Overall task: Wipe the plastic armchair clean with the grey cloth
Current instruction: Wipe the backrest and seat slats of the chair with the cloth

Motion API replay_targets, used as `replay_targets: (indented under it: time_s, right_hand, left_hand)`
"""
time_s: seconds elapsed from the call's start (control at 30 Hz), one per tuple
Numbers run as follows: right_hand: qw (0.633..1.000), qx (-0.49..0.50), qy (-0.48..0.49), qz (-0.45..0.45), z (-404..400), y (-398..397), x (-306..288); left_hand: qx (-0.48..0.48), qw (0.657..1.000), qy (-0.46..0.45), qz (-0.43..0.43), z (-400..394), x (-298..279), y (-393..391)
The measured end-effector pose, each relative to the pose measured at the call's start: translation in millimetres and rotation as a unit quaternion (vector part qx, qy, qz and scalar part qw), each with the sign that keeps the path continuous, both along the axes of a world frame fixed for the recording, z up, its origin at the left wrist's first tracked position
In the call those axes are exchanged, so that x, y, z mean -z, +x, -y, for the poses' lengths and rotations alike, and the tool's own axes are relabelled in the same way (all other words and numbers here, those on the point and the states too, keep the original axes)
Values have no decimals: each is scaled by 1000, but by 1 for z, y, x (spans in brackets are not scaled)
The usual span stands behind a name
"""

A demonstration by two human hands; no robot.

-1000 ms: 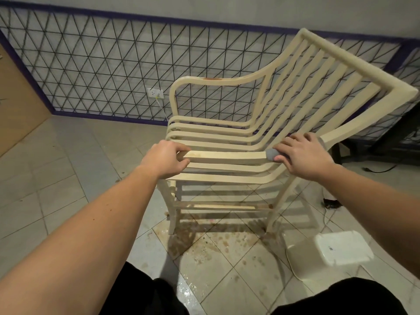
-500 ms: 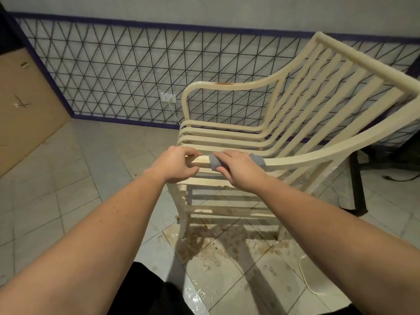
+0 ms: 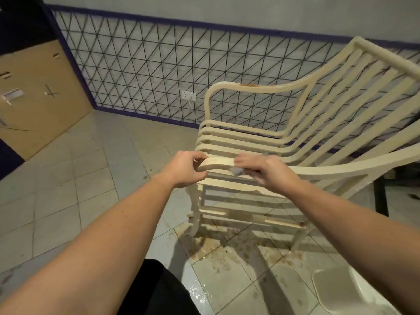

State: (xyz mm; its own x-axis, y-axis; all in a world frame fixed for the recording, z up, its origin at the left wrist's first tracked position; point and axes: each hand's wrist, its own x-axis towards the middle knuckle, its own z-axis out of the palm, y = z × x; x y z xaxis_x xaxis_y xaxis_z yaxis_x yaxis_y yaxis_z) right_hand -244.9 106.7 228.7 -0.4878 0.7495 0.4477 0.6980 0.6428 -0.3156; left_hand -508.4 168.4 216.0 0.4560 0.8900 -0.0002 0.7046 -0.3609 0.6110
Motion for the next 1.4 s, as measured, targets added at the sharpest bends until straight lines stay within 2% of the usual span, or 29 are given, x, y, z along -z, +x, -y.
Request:
replay_targets:
  time_s: [0.07,0.13,0.17,0.23,0.27,0.37,0.47,0.5,0.63,0.73,0.8,0.9,0.97,1.03,1.13,1.2,1.3,1.37,1.4]
  right_hand:
    - [985,111,-4,-129,0,13,-9]
    - [964,194,-9,-181,-11,11,-14]
    - [965,202,-42,-165,-15,3,-16]
    - [974,188,-108,-74,-17,-22,-5]
    - [974,196,-110,-27,-15,-33,4]
    - [983,177,-28,48,-9,-42,25]
    - [992,46,9,117,-5,-13,22]
    - [993,37,18,109,-1,-3,16]
    - [990,140,2,-15,5,-8,4]
    - [989,138,-40,30,-5,-45,14]
    - [986,158,-24,53,-8,-61,24]
    - [981,193,0,28,-7,-61,26]
    - [970,241,-31,12,-7,-51,20]
    - [956,276,-92,-43,-3,-40,13]
    - [900,338,-150,-229,-1,-21,-4]
    - [877,346,-174,-284,-1,-14,-18]
    - [815,327,-264,-398,-1,-25,-35]
    - [791,300,-299,-441,2,-38,-44]
    - [800,276,-297,-442,3,-43,-45]
  left_hand:
    - [0,1000,-7,9,0,2,-1]
    - [-5,1000,-11,17,0,5,-1]
    - [-6,1000,-12,20,0,6,-1]
    - [-5,1000,-12,24,0,7,-1]
    - [-5,1000,-10,23,0,7,-1]
    - [-4,1000,-6,14,0,6,-1]
    - [-1,1000,-12,8,0,6,-2]
    - [1,1000,-12,6,0,6,-2]
    - [-7,1000,-11,2,0,9,-2]
    - [-12,1000,8,-7,1,8,-1]
    - [-15,1000,14,-12,1,8,0]
    - [-23,999,15,-16,2,7,1]
    - [-27,999,14,-19,2,7,2]
    - [-25,999,4,-22,1,7,2]
    - [-18,1000,-11,-20,4,-1,2]
    - [-28,999,31,-2,9,-11,5]
    - [-65,988,72,123,18,-34,24]
    - [-50,977,5,208,24,-53,41]
    - [-38,971,-34,232,26,-60,50]
